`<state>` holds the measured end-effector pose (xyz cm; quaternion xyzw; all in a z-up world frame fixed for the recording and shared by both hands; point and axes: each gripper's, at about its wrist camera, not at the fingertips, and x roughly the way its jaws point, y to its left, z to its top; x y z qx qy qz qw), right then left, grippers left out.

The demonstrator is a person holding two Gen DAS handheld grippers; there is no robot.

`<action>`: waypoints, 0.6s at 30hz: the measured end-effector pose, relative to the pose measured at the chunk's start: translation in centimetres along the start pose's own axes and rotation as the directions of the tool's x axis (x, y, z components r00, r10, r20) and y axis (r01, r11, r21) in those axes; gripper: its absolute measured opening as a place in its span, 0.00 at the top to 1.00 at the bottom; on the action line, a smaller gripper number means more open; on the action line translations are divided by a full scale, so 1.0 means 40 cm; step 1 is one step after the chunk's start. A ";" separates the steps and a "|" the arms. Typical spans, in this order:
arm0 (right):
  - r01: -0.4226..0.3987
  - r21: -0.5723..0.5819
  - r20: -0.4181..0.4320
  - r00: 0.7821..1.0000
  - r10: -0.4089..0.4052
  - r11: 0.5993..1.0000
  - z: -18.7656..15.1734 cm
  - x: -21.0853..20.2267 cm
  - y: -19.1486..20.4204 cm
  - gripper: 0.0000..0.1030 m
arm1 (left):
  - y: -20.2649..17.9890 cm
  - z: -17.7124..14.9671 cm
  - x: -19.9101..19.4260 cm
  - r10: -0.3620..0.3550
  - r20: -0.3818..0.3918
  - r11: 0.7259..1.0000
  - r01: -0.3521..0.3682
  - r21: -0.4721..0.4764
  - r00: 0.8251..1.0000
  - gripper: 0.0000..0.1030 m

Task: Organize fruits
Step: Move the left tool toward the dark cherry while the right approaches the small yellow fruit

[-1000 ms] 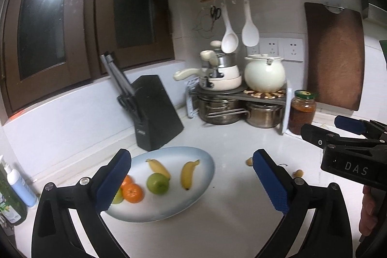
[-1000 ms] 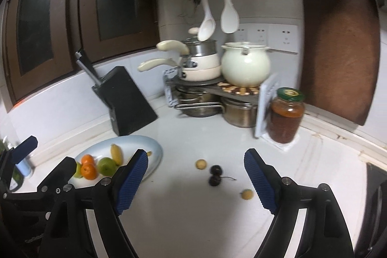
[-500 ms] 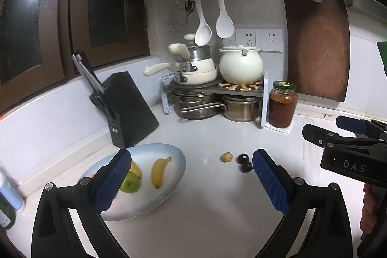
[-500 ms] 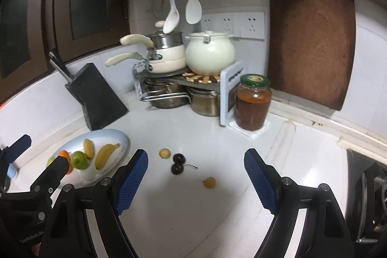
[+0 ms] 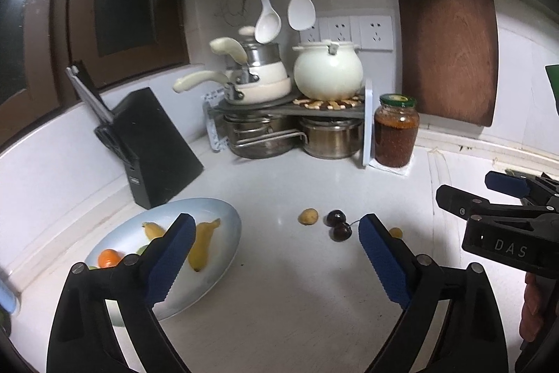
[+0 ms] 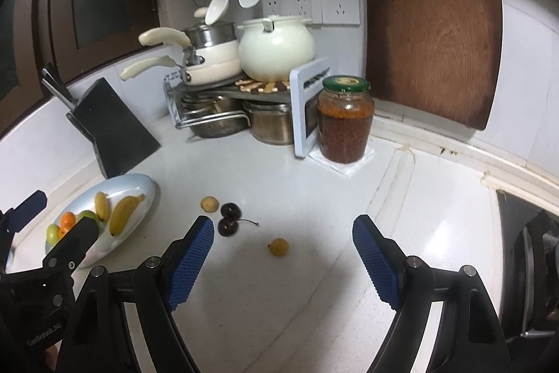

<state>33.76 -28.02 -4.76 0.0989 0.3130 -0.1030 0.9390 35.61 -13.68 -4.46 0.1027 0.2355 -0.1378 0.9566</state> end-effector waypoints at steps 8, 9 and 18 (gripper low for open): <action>-0.003 -0.005 -0.040 0.999 0.003 1.000 -0.019 0.064 -0.009 0.21 | -0.018 -0.012 0.077 -0.064 -0.038 0.998 0.065 0.026 0.997 0.13; -0.005 -0.009 -0.044 0.999 0.004 1.000 -0.021 0.073 -0.010 0.21 | -0.019 -0.012 0.084 -0.069 -0.039 0.997 0.070 0.027 0.997 0.13; -0.025 -0.002 -0.110 0.994 0.025 1.000 -0.035 0.159 -0.021 0.30 | -0.039 -0.021 0.169 -0.120 -0.082 0.990 0.125 0.063 0.989 0.23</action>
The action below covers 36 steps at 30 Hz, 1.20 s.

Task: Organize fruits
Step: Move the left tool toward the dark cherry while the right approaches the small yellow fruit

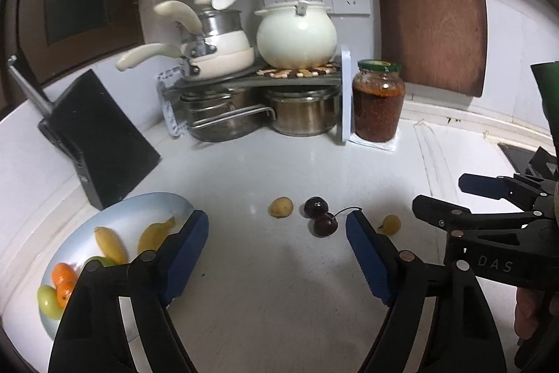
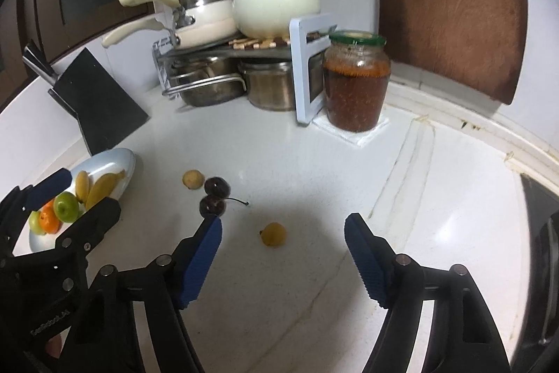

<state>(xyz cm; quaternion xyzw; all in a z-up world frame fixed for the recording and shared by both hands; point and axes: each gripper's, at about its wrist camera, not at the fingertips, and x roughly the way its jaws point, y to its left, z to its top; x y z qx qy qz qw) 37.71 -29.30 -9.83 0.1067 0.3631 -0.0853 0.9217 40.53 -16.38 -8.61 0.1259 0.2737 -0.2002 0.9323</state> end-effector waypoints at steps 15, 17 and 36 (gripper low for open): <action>-0.046 0.016 -0.117 0.992 0.048 0.999 -0.033 0.118 -0.015 0.45 | -0.029 -0.014 0.122 -0.076 -0.085 0.995 0.081 0.061 0.993 0.33; -0.054 0.014 -0.129 0.990 0.055 0.998 -0.035 0.131 -0.015 0.46 | -0.034 -0.013 0.134 -0.083 -0.094 0.993 0.090 0.071 0.992 0.34; -0.091 0.003 -0.157 0.984 0.090 0.996 -0.030 0.187 -0.023 0.58 | -0.065 -0.003 0.231 -0.141 -0.161 0.984 0.157 0.089 0.977 0.40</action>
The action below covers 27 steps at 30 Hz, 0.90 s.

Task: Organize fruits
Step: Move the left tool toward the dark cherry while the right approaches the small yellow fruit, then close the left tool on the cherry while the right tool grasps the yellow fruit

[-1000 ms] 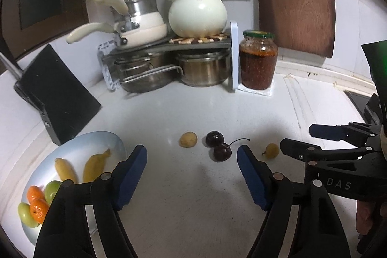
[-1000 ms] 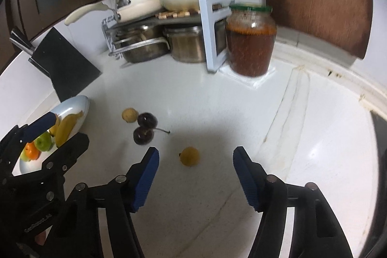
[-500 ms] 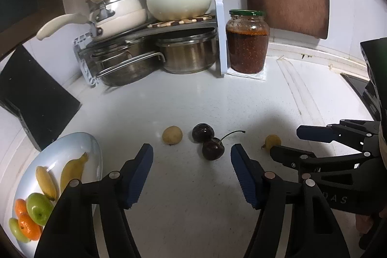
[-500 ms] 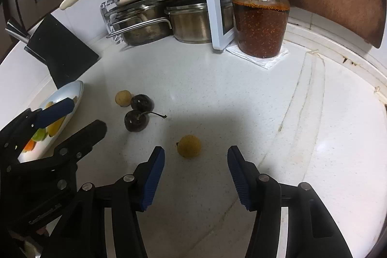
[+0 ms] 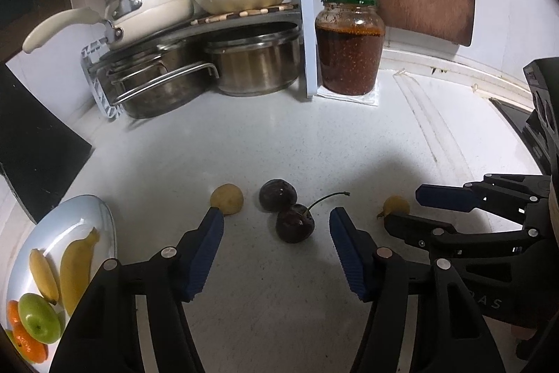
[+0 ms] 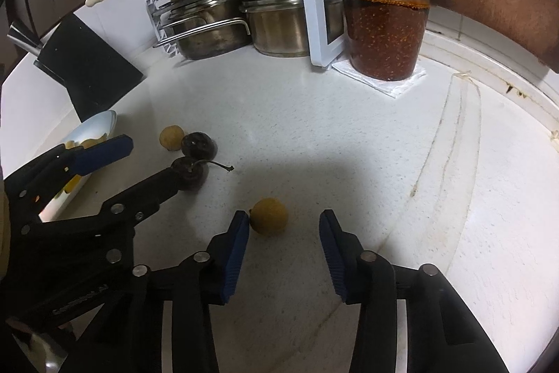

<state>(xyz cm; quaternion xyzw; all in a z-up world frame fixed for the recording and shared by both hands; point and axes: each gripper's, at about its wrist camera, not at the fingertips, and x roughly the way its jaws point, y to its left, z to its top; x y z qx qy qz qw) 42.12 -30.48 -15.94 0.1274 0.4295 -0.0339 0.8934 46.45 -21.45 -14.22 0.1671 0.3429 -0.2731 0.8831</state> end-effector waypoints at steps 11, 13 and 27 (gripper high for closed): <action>-0.017 -0.012 -0.005 1.000 0.017 1.000 0.007 0.013 -0.007 0.71 | -0.011 0.004 0.045 -0.014 -0.051 1.000 0.014 0.000 0.999 0.48; -0.026 -0.010 -0.008 1.000 0.026 1.000 0.008 0.013 -0.007 0.75 | -0.014 0.004 0.053 -0.011 -0.060 1.000 0.011 -0.001 0.998 0.52; -0.016 0.008 0.007 1.000 0.016 1.000 0.007 -0.010 -0.010 0.75 | -0.019 0.001 0.046 -0.021 -0.063 1.000 0.020 -0.024 0.998 0.74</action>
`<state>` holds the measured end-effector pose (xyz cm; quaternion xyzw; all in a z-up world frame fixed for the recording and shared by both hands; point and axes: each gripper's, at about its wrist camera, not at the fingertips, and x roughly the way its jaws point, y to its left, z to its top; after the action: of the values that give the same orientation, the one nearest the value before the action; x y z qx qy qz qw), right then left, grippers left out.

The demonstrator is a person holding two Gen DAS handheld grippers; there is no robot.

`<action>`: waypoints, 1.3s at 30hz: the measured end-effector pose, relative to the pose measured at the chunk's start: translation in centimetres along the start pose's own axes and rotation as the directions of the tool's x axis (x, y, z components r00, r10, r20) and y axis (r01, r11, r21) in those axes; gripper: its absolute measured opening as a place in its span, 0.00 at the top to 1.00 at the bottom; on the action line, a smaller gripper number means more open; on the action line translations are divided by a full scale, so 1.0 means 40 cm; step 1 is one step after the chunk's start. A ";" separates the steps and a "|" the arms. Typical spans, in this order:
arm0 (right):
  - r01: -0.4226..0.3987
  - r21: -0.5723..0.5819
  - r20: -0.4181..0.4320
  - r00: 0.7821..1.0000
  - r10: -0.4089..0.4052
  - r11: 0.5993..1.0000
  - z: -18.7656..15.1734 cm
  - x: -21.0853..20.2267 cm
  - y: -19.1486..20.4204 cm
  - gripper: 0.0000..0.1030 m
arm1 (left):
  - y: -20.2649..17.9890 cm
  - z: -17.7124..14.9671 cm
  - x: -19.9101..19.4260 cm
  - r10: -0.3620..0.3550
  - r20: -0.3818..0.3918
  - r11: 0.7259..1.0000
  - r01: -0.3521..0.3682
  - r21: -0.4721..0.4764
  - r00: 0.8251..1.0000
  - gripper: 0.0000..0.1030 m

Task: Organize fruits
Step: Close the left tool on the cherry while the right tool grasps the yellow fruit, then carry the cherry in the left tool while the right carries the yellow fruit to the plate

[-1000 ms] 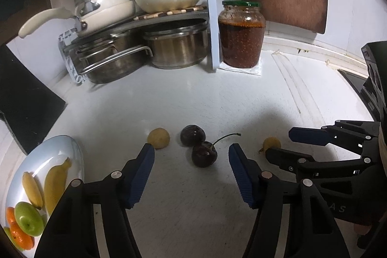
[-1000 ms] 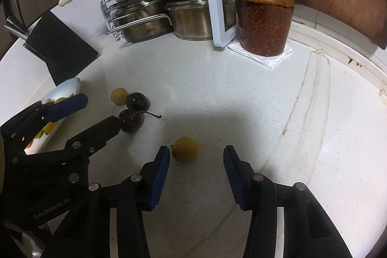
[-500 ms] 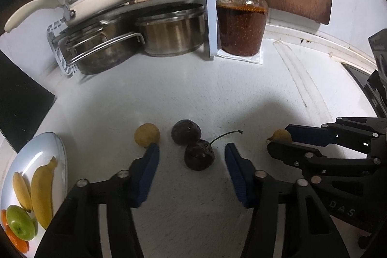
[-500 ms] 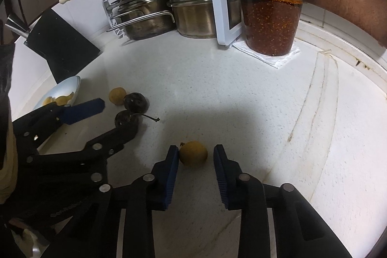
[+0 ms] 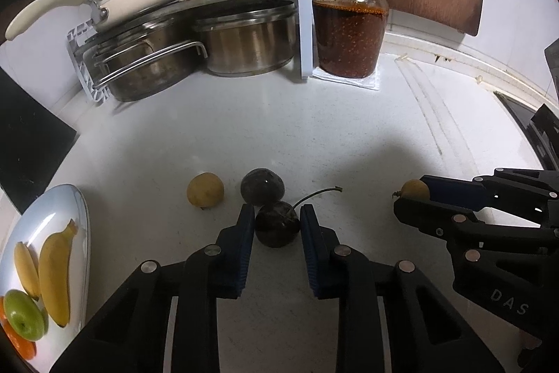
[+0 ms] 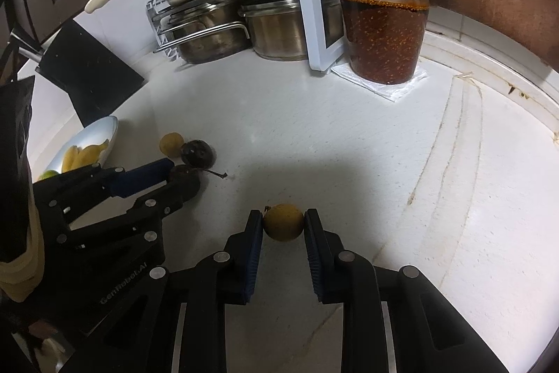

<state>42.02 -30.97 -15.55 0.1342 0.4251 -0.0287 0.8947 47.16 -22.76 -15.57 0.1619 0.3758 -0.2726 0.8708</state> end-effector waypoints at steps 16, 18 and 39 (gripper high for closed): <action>-0.032 -0.007 0.067 0.997 0.032 0.999 -0.008 -0.107 0.023 0.75 | 0.001 -0.017 -0.140 0.072 0.084 0.993 -0.064 -0.096 0.994 0.74; -0.039 -0.011 0.079 0.996 0.040 0.999 -0.007 -0.125 0.028 0.75 | 0.001 -0.021 -0.160 0.083 0.096 0.992 -0.073 -0.104 0.992 0.74; -0.130 -0.114 0.191 0.970 0.150 0.985 0.010 -0.288 0.130 0.75 | 0.024 -0.059 -0.398 0.258 0.235 0.955 -0.210 -0.209 0.937 0.74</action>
<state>35.87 -26.79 -5.34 0.1150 0.3237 0.0428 0.9382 37.34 -15.23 -5.23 0.0888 0.2595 -0.1503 0.9498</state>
